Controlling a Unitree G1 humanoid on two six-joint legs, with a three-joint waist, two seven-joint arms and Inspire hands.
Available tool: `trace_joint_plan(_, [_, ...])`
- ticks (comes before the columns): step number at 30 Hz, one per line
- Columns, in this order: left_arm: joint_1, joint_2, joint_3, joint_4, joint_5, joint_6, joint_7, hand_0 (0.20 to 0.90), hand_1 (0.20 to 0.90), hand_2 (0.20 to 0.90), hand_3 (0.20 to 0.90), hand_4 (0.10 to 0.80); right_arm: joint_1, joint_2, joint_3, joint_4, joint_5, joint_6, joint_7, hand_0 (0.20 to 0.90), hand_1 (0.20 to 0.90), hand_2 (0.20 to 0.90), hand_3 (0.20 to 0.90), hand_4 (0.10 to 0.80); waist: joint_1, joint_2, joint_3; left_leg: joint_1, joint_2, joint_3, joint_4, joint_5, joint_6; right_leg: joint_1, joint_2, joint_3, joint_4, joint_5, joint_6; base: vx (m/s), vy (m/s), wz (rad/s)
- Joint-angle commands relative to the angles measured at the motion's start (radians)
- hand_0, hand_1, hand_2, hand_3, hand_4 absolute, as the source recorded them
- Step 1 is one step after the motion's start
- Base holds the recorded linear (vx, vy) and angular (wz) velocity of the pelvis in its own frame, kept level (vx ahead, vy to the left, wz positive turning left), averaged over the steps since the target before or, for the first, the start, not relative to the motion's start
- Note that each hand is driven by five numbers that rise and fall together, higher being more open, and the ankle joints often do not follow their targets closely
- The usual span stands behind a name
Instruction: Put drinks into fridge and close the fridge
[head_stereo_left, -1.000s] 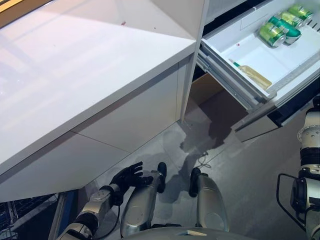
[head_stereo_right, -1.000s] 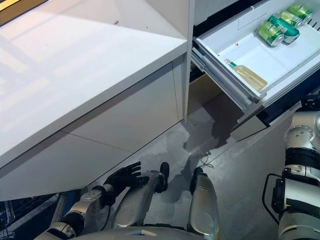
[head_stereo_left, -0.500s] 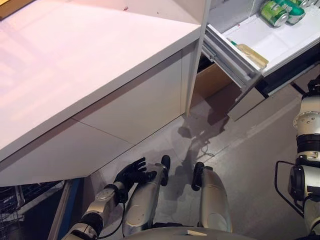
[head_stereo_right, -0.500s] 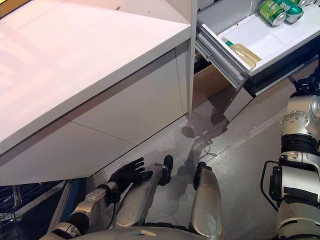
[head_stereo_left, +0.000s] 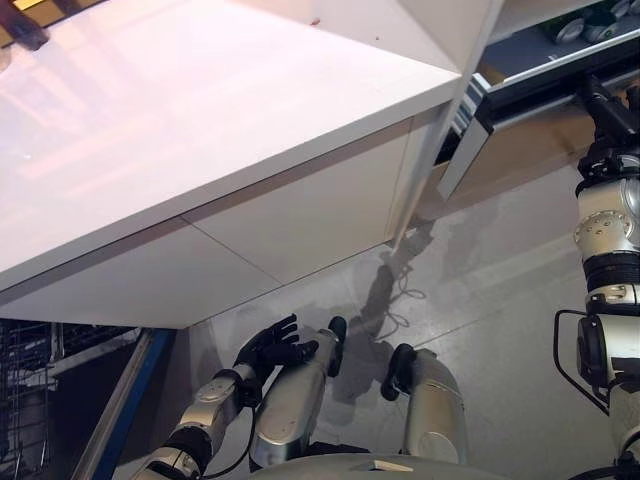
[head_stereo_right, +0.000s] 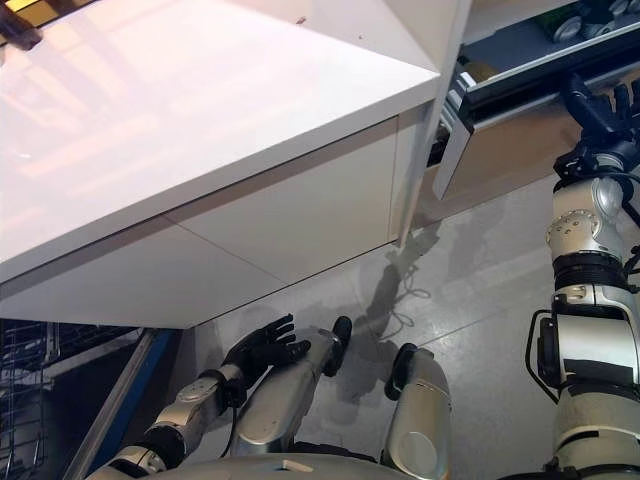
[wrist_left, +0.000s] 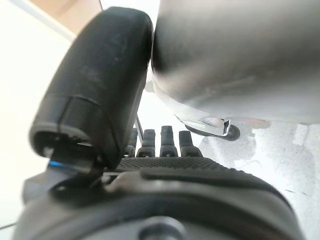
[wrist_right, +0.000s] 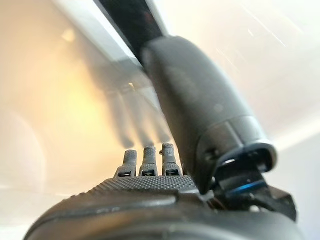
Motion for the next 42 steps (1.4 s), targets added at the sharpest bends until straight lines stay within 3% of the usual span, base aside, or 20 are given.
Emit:
trace_joint_plan(1, [0.154,0.105,-0.038,0.013,0.052,0.008,-0.003,0.9,0.9,0.9,0.9,0.8,-0.118,-0.029,0.049,-0.056,-0.063,-0.053,0.042,0.9,0.9,0.9,0.9,0.8,0.072,-0.016,-0.063,0.091,-0.011,0.046,-0.019,-0.167,0.082,0.088,0.023,0.039,0.055,-0.064,-0.019,0.04,-0.008,0.23])
trace_joint_plan(8, [0.148,0.112,-0.037,0.039,0.075,0.009,-0.009,0.9,0.9,0.9,0.9,0.8,-0.098,-0.042,0.044,-0.049,-0.075,-0.062,0.011,0.9,0.9,0.9,0.9,0.8,0.054,-0.025,-0.067,0.117,-0.001,0.057,-0.047,-0.163,0.084,0.102,0.037,0.054,0.011,-0.042,-0.01,0.001,-0.005,0.05])
trace_joint_plan(17, [0.121,0.115,-0.034,0.044,0.037,0.012,-0.006,0.9,0.9,0.9,0.9,0.8,-0.009,-0.034,0.016,-0.068,-0.071,-0.036,0.015,0.9,0.9,0.9,0.9,0.8,-0.005,-0.051,-0.096,0.173,0.042,0.107,-0.138,-0.117,0.076,0.148,0.081,0.08,-0.167,0.058,0.011,-0.079,-0.021,-0.23])
trace_joint_plan(23, [0.115,0.096,0.024,0.063,0.004,0.032,0.001,0.9,0.9,0.9,0.9,0.8,0.229,0.058,-0.029,-0.117,-0.056,0.019,0.065,0.9,0.9,0.9,0.9,0.8,-0.052,-0.093,-0.171,0.267,0.086,0.154,-0.294,-0.059,0.049,0.238,0.122,0.099,-0.414,0.156,0.048,-0.037,-0.039,-0.37])
trace_joint_plan(29, [0.139,0.058,0.092,0.1,0.018,0.036,0.016,0.9,0.9,0.9,0.9,0.8,0.568,0.235,-0.062,-0.113,-0.056,0.032,0.114,0.9,0.9,0.9,0.9,0.8,-0.104,-0.124,-0.276,0.357,0.114,0.208,-0.445,-0.014,0.022,0.321,0.166,0.125,-0.611,0.232,0.075,-0.015,-0.025,-0.3])
trace_joint_plan(36, [0.135,0.043,0.158,0.14,0.059,0.052,0.007,0.9,0.9,0.9,0.9,0.8,0.76,0.368,-0.045,0.142,-0.315,0.078,0.252,0.9,0.9,0.9,0.9,0.8,-0.135,-0.128,-0.336,0.433,0.127,0.241,-0.53,0.002,0.011,0.377,0.197,0.123,-0.685,0.252,0.077,-0.05,-0.039,-0.17])
trace_joint_plan(37, [0.131,0.044,0.164,0.153,0.076,0.061,0.005,0.9,0.9,0.9,0.9,0.8,0.782,0.383,-0.026,0.185,-0.387,0.122,0.28,0.9,0.9,0.9,0.9,0.8,-0.139,-0.127,-0.342,0.44,0.128,0.241,-0.539,0.006,0.009,0.383,0.2,0.122,-0.686,0.249,0.076,-0.055,-0.075,-0.07])
trace_joint_plan(42, [0.122,0.047,0.165,0.201,0.171,0.089,0.037,0.9,0.9,0.9,0.9,0.8,0.825,0.429,0.029,0.259,-0.426,0.185,0.348,0.9,0.9,0.9,0.9,0.8,-0.151,-0.127,-0.354,0.456,0.129,0.239,-0.539,0.006,0.008,0.399,0.206,0.118,-0.68,0.235,0.068,-0.023,-0.055,-0.02])
